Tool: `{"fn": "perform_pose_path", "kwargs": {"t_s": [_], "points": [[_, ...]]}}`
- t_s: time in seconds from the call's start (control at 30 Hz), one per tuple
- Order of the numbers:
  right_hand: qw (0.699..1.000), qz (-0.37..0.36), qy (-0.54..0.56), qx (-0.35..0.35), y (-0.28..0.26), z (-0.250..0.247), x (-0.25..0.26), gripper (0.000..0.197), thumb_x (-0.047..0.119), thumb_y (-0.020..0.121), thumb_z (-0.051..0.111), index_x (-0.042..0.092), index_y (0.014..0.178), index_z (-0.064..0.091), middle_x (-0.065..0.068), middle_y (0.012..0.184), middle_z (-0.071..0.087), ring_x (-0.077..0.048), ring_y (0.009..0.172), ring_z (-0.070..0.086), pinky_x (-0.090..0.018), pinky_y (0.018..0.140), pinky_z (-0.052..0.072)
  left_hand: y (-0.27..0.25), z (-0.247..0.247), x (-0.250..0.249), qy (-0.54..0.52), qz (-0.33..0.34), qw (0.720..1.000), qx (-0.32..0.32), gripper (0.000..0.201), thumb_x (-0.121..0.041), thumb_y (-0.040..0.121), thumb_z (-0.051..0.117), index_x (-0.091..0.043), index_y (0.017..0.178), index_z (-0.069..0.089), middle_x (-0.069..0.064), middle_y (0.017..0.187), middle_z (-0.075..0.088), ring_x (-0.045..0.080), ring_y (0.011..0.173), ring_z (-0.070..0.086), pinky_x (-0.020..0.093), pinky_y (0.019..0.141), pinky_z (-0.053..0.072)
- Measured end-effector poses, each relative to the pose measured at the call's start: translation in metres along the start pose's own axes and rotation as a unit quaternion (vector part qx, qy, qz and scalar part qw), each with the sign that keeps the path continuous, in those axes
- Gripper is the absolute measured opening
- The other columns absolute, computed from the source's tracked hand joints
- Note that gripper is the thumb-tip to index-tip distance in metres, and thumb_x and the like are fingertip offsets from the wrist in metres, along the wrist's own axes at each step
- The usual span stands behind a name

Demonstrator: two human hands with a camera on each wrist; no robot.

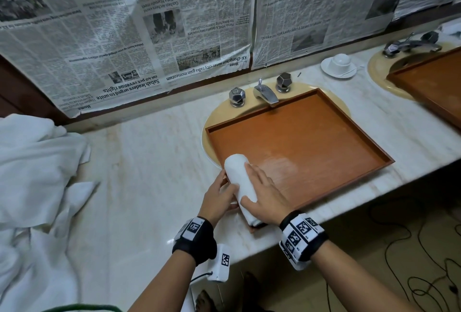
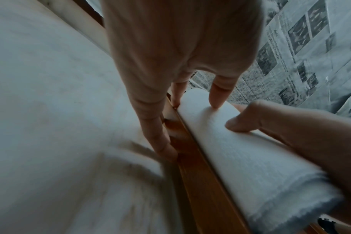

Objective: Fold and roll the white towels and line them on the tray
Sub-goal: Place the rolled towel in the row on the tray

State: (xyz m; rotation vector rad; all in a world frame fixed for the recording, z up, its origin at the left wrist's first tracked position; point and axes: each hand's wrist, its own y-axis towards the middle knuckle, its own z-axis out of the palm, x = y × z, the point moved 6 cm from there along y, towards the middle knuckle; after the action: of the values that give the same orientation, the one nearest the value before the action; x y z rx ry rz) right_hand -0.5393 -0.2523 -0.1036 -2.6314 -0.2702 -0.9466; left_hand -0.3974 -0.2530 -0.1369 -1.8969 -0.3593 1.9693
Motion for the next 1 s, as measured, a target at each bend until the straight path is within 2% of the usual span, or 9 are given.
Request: {"fn": "perform_pose_path", "kwargs": {"t_s": [0.1, 0.2, 0.3, 0.47, 0.6, 0.7, 0.83, 1.0], "points": [[1.0, 0.015, 0.01, 0.006, 0.001, -0.001, -0.001, 0.089, 0.04, 0.089, 0.055, 0.024, 0.157, 0.001, 0.008, 0.162, 0.005, -0.026, 0.139, 0.026, -0.04, 0.109, 0.033, 0.0, 0.001, -0.002, 0.011, -0.002, 1.0, -0.001, 0.049, -0.022, 0.088, 0.059, -0.049, 0.129, 0.055, -0.008, 0.122, 0.065, 0.023, 0.103, 0.07, 0.042, 0.08, 0.061], [1.0, 0.027, 0.008, 0.012, 0.002, 0.001, -0.003, 0.099, 0.044, 0.084, 0.062, 0.019, 0.157, 0.0, 0.002, 0.163, 0.007, -0.027, 0.14, 0.025, -0.039, 0.111, 0.031, 0.002, 0.001, -0.002, 0.021, -0.007, 1.0, -0.01, 0.055, -0.022, 0.087, 0.059, -0.047, 0.135, 0.051, -0.009, 0.123, 0.063, 0.021, 0.102, 0.07, 0.041, 0.077, 0.062], [0.999, 0.039, 0.025, 0.008, 0.005, 0.001, -0.003, 0.101, 0.043, 0.083, 0.065, 0.014, 0.156, 0.001, -0.003, 0.161, 0.013, -0.028, 0.14, 0.025, -0.038, 0.111, 0.029, 0.004, -0.001, -0.002, 0.022, -0.014, 0.999, -0.019, 0.061, -0.024, 0.085, 0.06, -0.048, 0.14, 0.047, -0.009, 0.124, 0.062, 0.023, 0.103, 0.069, 0.041, 0.076, 0.062], [0.997, 0.065, 0.05, -0.004, 0.012, 0.001, -0.007, 0.104, 0.047, 0.076, 0.068, 0.018, 0.155, 0.006, -0.004, 0.156, 0.025, -0.029, 0.134, 0.032, -0.042, 0.108, 0.035, 0.004, -0.002, -0.005, 0.03, -0.02, 0.999, -0.022, 0.065, -0.032, 0.079, 0.063, -0.052, 0.138, 0.045, -0.007, 0.128, 0.06, 0.025, 0.104, 0.069, 0.044, 0.08, 0.061], [0.995, 0.074, 0.066, 0.003, 0.013, -0.001, -0.01, 0.111, 0.053, 0.067, 0.069, 0.024, 0.154, 0.006, -0.002, 0.155, 0.026, -0.029, 0.136, 0.031, -0.046, 0.106, 0.037, 0.004, -0.003, -0.005, 0.019, -0.017, 0.999, -0.027, 0.058, -0.028, 0.085, 0.063, -0.048, 0.137, 0.047, -0.009, 0.128, 0.058, 0.023, 0.106, 0.068, 0.041, 0.077, 0.062], [0.996, 0.071, 0.058, 0.002, 0.01, -0.004, -0.013, 0.114, 0.052, 0.069, 0.073, 0.023, 0.156, 0.005, -0.001, 0.156, 0.023, -0.026, 0.139, 0.028, -0.043, 0.109, 0.036, 0.003, -0.005, -0.004, 0.016, -0.018, 0.999, -0.032, 0.055, -0.026, 0.089, 0.062, -0.046, 0.137, 0.046, -0.011, 0.126, 0.057, 0.02, 0.103, 0.07, 0.041, 0.079, 0.062], [0.996, 0.073, 0.048, -0.002, 0.007, -0.009, -0.02, 0.111, 0.05, 0.074, 0.074, 0.019, 0.156, 0.007, -0.002, 0.158, 0.023, -0.024, 0.14, 0.029, -0.037, 0.108, 0.032, 0.004, -0.007, -0.004, 0.046, -0.013, 0.998, -0.037, 0.056, -0.037, 0.083, 0.065, -0.05, 0.135, 0.046, -0.009, 0.132, 0.055, 0.017, 0.105, 0.069, 0.043, 0.087, 0.06], [0.995, 0.076, 0.066, -0.005, 0.001, -0.015, -0.025, 0.097, 0.05, 0.079, 0.072, 0.02, 0.154, 0.018, 0.0, 0.15, 0.034, -0.022, 0.134, 0.036, -0.033, 0.1, 0.035, 0.0, -0.005, -0.007, 0.084, 0.005, 0.996, -0.041, 0.052, -0.045, 0.088, 0.061, -0.049, 0.137, 0.044, -0.011, 0.135, 0.052, 0.017, 0.111, 0.064, 0.039, 0.084, 0.061]]}}
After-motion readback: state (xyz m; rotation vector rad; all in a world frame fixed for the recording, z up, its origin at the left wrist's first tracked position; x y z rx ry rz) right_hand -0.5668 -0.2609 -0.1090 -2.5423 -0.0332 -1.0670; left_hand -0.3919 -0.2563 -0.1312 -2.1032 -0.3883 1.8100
